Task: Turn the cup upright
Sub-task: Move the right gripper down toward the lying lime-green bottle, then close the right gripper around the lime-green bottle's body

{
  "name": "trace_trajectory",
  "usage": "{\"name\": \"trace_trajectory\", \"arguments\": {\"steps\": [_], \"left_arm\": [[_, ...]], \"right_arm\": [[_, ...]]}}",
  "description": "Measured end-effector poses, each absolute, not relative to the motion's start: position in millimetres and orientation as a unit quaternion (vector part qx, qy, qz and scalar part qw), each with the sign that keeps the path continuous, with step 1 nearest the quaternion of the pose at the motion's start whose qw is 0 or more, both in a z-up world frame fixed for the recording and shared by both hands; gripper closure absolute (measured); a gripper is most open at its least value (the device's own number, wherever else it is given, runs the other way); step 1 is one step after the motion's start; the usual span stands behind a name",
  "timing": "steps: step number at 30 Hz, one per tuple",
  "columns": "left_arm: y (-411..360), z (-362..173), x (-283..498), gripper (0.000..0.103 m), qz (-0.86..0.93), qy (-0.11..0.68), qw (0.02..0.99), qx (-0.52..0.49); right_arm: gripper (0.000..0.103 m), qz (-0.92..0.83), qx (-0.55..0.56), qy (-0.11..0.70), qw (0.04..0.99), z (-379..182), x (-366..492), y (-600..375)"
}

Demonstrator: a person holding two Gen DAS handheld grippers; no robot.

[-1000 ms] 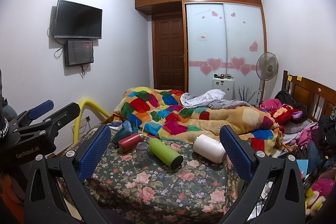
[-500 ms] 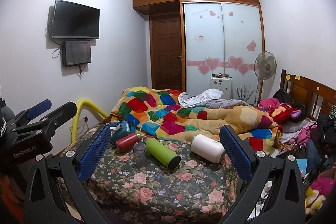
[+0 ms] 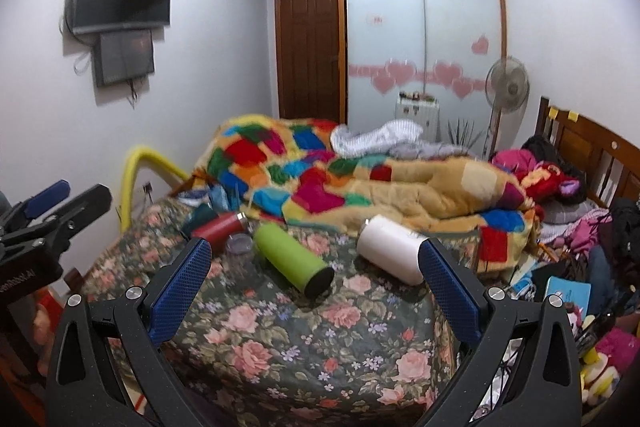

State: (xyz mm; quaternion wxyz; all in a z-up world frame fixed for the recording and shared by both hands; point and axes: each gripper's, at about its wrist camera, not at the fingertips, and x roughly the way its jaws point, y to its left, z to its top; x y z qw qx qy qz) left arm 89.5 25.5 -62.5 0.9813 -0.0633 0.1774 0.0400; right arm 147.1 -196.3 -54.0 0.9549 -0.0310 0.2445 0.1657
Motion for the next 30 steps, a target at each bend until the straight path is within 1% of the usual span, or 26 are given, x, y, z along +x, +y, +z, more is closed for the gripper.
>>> {"name": "trace_trajectory", "arguments": {"steps": [10, 15, 21, 23, 25, 30], "left_arm": [[53.7, -131.4, 161.2, 0.0, 0.063, 0.276, 0.955, -0.09], [58.6, -154.3, 180.2, 0.0, 0.063, 0.302, 0.947, -0.095], [52.6, -169.9, 191.7, 0.0, 0.058, 0.318, 0.943, -0.079], [50.7, -172.0, 193.9, 0.0, 0.057, 0.321, 0.943, -0.075], [49.6, -173.9, 196.7, 0.0, 0.057, 0.321, 0.943, -0.071], [52.6, -177.6, 202.3, 0.0, 0.059, 0.323, 0.942, -0.075]], "right_arm": [[0.0, 0.176, -0.065, 0.354, 0.916, -122.6, 231.5, -174.0], [0.0, 0.196, -0.099, 0.404, 0.888, -157.4, 277.6, -154.7], [0.003, 0.23, -0.159, 0.45, 0.848, -190.7, 323.8, -120.8], [0.008, 0.24, -0.18, 0.461, 0.835, -200.5, 335.0, -110.1], [0.016, 0.253, -0.192, 0.476, 0.82, -210.1, 342.8, -101.0], [0.026, 0.287, -0.199, 0.511, 0.786, -227.7, 356.7, -84.1]]}}
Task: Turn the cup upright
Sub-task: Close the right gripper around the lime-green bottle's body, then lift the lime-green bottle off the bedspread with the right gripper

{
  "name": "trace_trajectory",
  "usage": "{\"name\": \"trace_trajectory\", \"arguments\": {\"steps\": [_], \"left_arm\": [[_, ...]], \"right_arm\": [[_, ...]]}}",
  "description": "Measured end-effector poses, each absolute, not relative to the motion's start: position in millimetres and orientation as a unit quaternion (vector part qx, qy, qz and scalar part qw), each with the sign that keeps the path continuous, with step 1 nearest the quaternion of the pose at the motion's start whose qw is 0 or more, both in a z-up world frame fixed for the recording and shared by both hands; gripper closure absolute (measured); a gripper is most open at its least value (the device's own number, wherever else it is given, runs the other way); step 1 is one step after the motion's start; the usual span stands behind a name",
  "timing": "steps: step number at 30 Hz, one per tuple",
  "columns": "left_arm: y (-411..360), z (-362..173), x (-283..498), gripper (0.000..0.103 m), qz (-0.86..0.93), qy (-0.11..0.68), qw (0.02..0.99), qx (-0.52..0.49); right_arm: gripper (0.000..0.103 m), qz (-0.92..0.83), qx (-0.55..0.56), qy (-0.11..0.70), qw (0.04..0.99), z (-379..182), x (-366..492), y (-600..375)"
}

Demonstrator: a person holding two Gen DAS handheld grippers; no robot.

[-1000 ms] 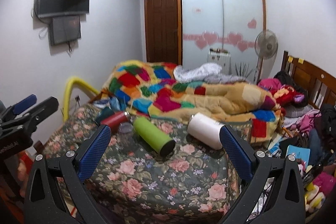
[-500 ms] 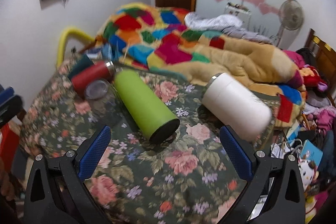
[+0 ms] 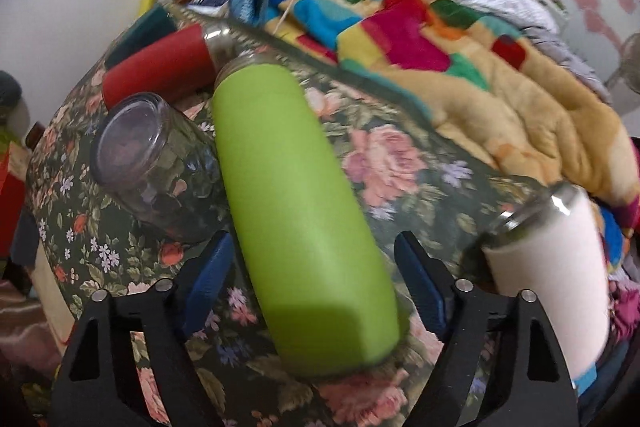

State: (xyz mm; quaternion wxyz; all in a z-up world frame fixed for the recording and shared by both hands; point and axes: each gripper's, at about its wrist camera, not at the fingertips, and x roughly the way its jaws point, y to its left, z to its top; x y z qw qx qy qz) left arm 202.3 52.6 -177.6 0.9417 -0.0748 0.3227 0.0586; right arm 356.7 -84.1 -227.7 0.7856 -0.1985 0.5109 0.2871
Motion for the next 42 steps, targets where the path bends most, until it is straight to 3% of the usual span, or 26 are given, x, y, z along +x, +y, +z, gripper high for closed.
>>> {"name": "trace_trajectory", "arguments": {"steps": [12, 23, 42], "left_arm": [[58.0, -179.3, 203.5, 0.0, 0.06, 0.321, 0.942, -0.081], [56.7, -166.1, 189.7, 0.0, 0.064, 0.308, 0.946, -0.083], [37.1, -119.4, 141.7, 0.0, 0.07, 0.265, 0.959, -0.065]], "right_arm": [[0.03, 0.296, -0.234, 0.543, 0.751, -249.3, 376.5, -64.2], [0.039, 0.302, -0.192, 0.551, 0.754, -245.1, 354.7, -76.8], [0.041, 0.302, -0.145, 0.504, 0.796, -182.0, 308.0, -125.6]]}}
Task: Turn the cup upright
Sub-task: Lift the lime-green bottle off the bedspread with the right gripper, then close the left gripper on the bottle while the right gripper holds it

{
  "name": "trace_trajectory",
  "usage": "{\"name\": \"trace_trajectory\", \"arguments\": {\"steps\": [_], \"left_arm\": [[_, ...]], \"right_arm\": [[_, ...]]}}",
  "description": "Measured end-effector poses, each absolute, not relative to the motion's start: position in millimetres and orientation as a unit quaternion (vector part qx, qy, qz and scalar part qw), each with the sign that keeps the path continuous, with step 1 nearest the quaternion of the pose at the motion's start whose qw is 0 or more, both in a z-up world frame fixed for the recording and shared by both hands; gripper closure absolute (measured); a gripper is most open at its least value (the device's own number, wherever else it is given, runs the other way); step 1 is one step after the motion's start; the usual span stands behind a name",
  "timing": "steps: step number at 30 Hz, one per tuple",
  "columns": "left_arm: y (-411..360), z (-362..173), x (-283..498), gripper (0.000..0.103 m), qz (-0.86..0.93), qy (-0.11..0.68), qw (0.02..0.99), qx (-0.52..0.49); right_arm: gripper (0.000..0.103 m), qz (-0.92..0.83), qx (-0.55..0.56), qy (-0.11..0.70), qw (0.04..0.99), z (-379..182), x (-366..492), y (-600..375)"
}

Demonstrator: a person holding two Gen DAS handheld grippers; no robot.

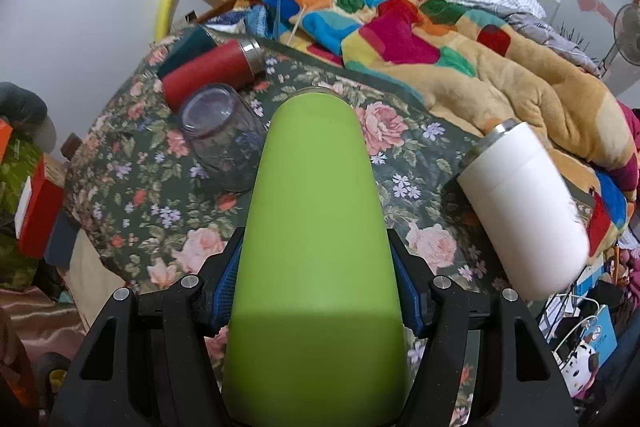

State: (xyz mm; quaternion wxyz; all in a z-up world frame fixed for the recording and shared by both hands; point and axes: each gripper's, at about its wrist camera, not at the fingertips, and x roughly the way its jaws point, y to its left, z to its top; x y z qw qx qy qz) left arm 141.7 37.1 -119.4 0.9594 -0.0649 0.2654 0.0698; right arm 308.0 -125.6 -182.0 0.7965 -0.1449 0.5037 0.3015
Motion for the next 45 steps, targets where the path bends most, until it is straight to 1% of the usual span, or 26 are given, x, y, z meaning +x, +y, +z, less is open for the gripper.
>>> {"name": "trace_trajectory", "arguments": {"steps": [11, 18, 26, 37, 41, 45], "left_arm": [[41.9, -100.2, 114.4, 0.0, 0.09, 0.248, 0.963, -0.064], [53.8, -96.3, 102.0, 0.0, 0.11, 0.244, 0.961, -0.069], [73.2, -106.8, 97.2, 0.0, 0.131, 0.261, 0.953, -0.085], [87.6, -146.5, 117.2, 0.0, 0.137, 0.317, 0.932, -0.106], [91.8, -161.8, 126.8, 0.0, 0.132, 0.338, 0.924, -0.119], [97.0, -177.0, 136.7, 0.0, 0.129, 0.359, 0.915, -0.135]], "right_arm": [[0.041, 0.345, -0.139, 0.424, 0.826, -120.5, 263.4, -128.9], [0.041, 0.391, -0.144, 0.393, 0.82, -107.6, 237.6, -114.3], [0.041, 0.436, -0.165, 0.407, 0.785, -139.3, 222.4, -83.5], [0.041, 0.431, -0.209, 0.468, 0.743, -223.8, 230.0, -55.5], [0.041, 0.423, -0.22, 0.479, 0.737, -238.0, 232.2, -54.4], [0.041, 0.431, -0.219, 0.472, 0.738, -239.3, 233.2, -57.0]]}}
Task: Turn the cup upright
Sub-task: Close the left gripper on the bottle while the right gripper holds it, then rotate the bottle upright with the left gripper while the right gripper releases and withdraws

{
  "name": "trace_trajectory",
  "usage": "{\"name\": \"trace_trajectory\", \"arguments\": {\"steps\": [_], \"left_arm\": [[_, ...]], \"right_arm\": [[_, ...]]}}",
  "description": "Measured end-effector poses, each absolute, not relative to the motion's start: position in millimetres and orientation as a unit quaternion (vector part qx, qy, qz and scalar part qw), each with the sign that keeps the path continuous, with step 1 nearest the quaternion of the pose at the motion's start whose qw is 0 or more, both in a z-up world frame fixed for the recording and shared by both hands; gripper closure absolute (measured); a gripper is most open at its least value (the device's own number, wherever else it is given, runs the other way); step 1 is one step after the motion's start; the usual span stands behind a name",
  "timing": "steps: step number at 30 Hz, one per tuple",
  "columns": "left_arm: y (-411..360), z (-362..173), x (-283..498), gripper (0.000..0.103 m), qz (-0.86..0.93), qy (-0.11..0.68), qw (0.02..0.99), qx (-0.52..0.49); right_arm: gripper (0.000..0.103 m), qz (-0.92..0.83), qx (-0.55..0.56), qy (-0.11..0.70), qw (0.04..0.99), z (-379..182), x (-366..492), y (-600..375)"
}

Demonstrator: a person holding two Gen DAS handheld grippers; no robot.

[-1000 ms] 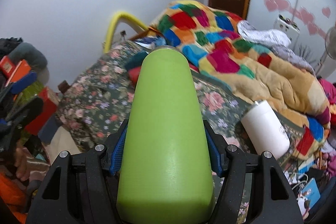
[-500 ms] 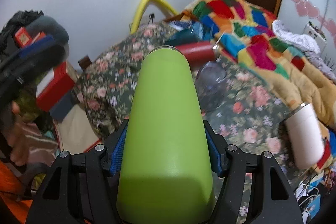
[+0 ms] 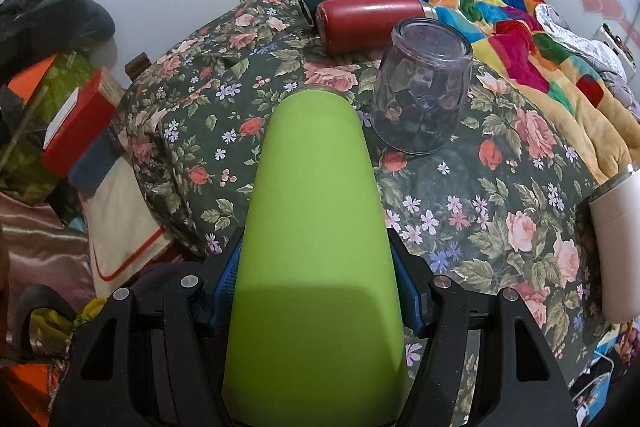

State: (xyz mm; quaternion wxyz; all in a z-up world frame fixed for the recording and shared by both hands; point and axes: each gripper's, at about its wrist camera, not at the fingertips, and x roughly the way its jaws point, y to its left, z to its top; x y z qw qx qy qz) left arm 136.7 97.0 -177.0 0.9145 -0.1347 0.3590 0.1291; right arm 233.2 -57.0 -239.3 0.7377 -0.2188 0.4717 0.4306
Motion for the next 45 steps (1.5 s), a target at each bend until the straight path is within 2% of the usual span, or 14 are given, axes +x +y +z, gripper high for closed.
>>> {"name": "trace_trajectory", "arguments": {"steps": [10, 19, 22, 29, 39, 45], "left_arm": [[104.5, -211.1, 153.5, 0.0, 0.108, 0.407, 0.887, -0.19], [86.4, -229.8, 175.4, 0.0, 0.062, 0.45, 0.866, -0.21], [78.9, -235.8, 184.3, 0.006, 0.046, 0.466, 0.854, -0.225], [54.5, -246.4, 208.4, 0.011, 0.012, 0.501, 0.827, -0.255], [45.7, -275.7, 237.3, 0.015, 0.047, 0.552, 0.777, -0.299], [43.0, -282.8, 247.2, 0.027, 0.089, 0.562, 0.77, -0.288]], "right_arm": [[0.041, 0.411, -0.232, 0.506, 0.722, -266.2, 238.5, -57.3], [0.04, 0.404, -0.216, 0.51, 0.728, -254.9, 235.9, -71.6], [0.04, 0.401, -0.206, 0.506, 0.735, -245.6, 230.9, -84.4], [0.04, 0.353, -0.17, 0.47, 0.791, -210.1, 218.2, -142.5], [0.035, 0.286, -0.099, 0.417, 0.857, -177.6, 206.4, -197.7], [0.035, 0.28, -0.067, 0.416, 0.862, -178.5, 201.8, -206.9]]}}
